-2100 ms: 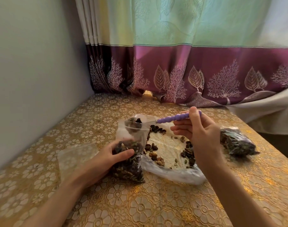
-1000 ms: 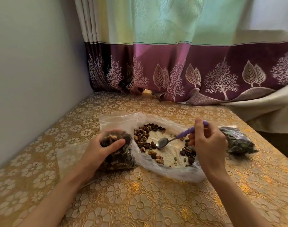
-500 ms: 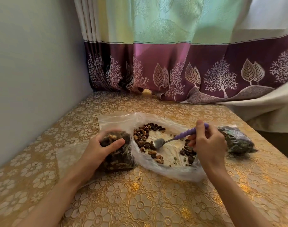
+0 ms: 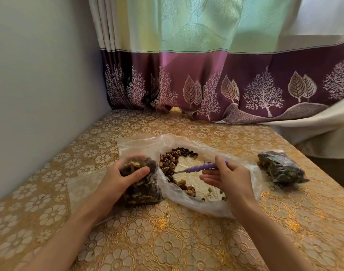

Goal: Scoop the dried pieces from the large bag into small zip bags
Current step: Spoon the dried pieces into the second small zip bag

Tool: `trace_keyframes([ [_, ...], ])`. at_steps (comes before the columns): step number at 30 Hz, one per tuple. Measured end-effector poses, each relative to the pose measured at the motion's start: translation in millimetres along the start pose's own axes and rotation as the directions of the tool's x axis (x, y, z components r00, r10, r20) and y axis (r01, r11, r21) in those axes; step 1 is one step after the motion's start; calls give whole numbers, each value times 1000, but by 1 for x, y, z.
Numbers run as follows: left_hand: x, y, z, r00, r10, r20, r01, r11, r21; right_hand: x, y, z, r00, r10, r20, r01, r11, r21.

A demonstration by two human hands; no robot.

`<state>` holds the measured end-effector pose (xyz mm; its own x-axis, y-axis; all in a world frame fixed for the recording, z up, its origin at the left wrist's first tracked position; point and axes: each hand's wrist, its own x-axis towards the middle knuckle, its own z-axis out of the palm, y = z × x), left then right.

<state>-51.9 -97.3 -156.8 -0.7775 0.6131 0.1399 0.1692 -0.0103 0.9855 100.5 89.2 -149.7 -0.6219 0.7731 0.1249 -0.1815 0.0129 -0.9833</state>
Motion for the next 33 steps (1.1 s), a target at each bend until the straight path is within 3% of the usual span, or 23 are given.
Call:
trace_keyframes([
  [5,0,-1,0,1000,26,4,-26,999,30,5,-5,-9,992,-6,-123,6,1000,4],
  [16,3,-7,1,999,33,26,-34,997,69,17,-35,-8,968,-148,-202,172,979,106],
  [27,4,-6,0,998,37,40,-40,997,65,18,-74,25,972,-236,3,233,962,142],
  [33,5,-6,-1,998,40,38,-42,998,41,8,-71,37,918,-368,147,355,929,107],
])
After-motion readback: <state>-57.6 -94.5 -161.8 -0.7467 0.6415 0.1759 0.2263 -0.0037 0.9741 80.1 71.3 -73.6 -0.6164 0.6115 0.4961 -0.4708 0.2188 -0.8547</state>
